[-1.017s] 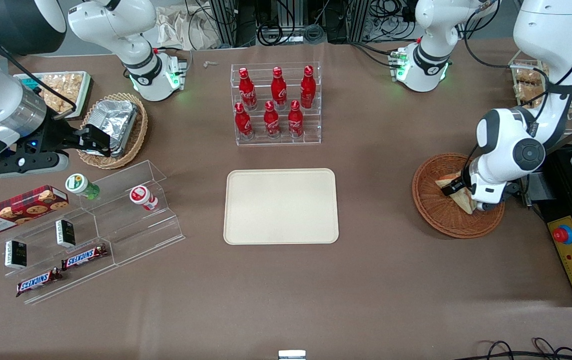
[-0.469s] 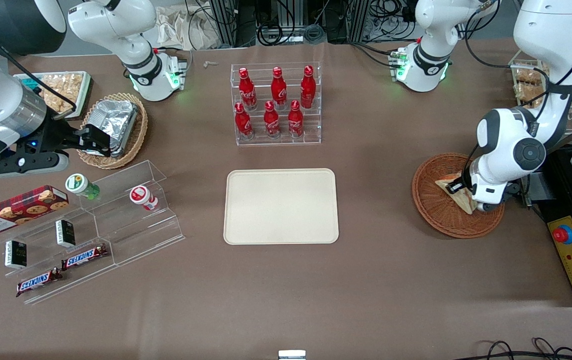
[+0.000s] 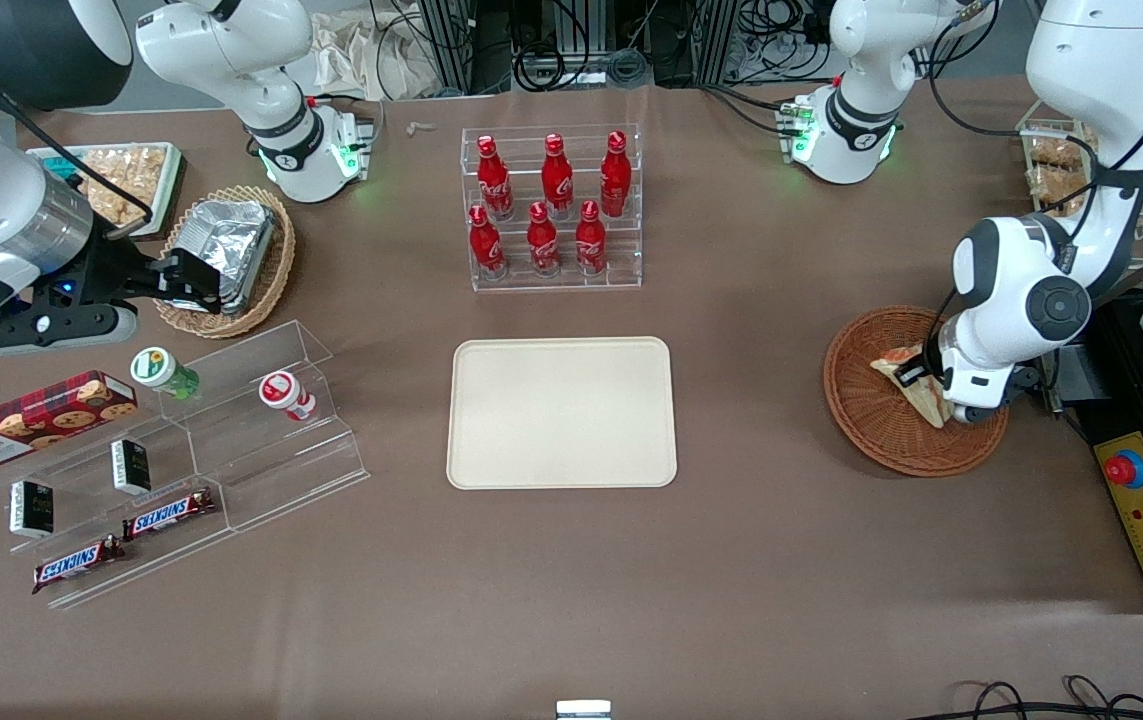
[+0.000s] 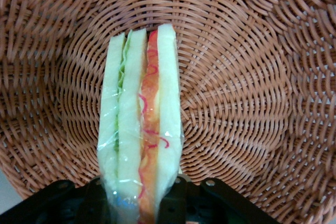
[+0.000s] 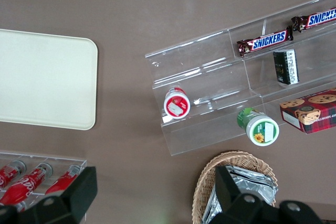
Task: Place sandwich from basket to tray
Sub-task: 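Lift the sandwich out of the basket with the left gripper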
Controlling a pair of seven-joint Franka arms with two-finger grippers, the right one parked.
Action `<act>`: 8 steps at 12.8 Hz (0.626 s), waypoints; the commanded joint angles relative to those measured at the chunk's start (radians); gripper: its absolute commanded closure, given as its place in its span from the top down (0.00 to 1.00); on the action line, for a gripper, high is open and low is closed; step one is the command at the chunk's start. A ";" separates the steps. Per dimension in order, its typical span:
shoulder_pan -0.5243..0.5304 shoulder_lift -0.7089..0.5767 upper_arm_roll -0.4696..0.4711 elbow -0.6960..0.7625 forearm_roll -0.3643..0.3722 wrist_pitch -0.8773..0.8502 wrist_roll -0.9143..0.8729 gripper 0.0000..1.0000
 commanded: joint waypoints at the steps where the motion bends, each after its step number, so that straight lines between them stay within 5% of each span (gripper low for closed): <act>1: 0.006 -0.033 -0.001 -0.003 0.024 0.002 -0.016 0.12; 8: 0.006 -0.042 -0.004 0.280 0.003 -0.354 -0.016 0.14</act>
